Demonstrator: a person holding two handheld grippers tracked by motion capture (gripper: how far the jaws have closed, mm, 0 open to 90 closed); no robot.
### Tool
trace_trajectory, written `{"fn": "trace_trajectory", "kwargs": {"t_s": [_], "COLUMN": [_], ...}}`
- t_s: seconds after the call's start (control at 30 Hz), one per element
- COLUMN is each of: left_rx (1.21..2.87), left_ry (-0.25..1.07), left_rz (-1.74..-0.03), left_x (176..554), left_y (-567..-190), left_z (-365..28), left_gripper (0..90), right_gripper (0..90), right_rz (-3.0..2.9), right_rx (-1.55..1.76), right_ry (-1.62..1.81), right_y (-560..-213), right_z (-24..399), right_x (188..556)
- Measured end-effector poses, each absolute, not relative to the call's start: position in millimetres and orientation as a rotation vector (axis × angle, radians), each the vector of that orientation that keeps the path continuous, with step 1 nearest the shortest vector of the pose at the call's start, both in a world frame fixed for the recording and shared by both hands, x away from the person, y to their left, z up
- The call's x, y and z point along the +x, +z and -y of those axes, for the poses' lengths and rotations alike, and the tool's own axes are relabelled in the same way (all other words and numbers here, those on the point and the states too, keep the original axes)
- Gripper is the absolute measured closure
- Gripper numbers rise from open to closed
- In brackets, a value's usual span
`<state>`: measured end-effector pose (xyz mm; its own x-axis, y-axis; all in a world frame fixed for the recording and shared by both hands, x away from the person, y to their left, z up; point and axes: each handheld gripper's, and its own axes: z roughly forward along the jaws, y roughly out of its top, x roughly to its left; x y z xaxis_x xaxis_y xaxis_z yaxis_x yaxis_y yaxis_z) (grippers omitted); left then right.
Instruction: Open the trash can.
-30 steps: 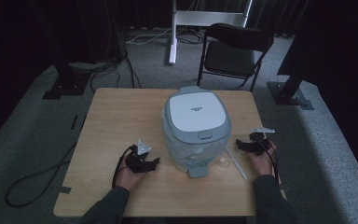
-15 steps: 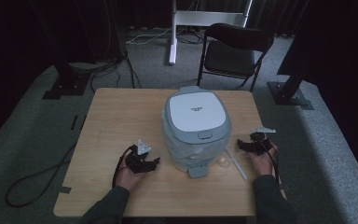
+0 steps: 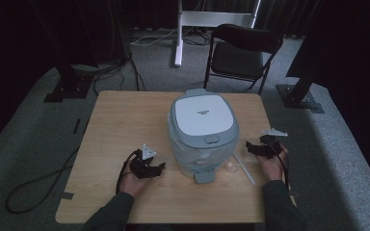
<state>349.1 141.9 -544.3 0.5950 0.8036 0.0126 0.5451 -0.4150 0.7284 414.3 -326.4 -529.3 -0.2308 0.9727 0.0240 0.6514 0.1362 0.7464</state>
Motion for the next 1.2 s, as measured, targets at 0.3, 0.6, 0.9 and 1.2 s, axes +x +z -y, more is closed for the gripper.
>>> {"fn": "trace_trajectory", "kwargs": {"t_s": [0.3,0.6,0.9,1.2], "left_rx": [2.125,2.125,2.125,2.125], "left_ry": [0.475,0.473,0.474,0.473], "left_rz": [-1.062,-1.061,-1.061,-1.061], "left_x": [349.0,349.0,349.0,349.0], "left_y": [-544.3,-544.3,-544.3,-544.3], "left_z": [-141.9,-141.8,-141.8,-141.8], "left_gripper": [33.0,32.9,33.0,33.0], "right_gripper": [18.7,22.2,22.3,22.3], "right_rz": [-1.929,-1.911,-1.902,-1.895], "right_rx": [1.542,1.508,1.487,1.464], "right_ry": [0.908,0.946,0.951,0.961], "right_y": [-518.7,-503.6,-492.7,-479.8], "right_z": [320.7,315.0,312.0,308.2], "right_x": [412.0,407.9,405.3,401.5]}}
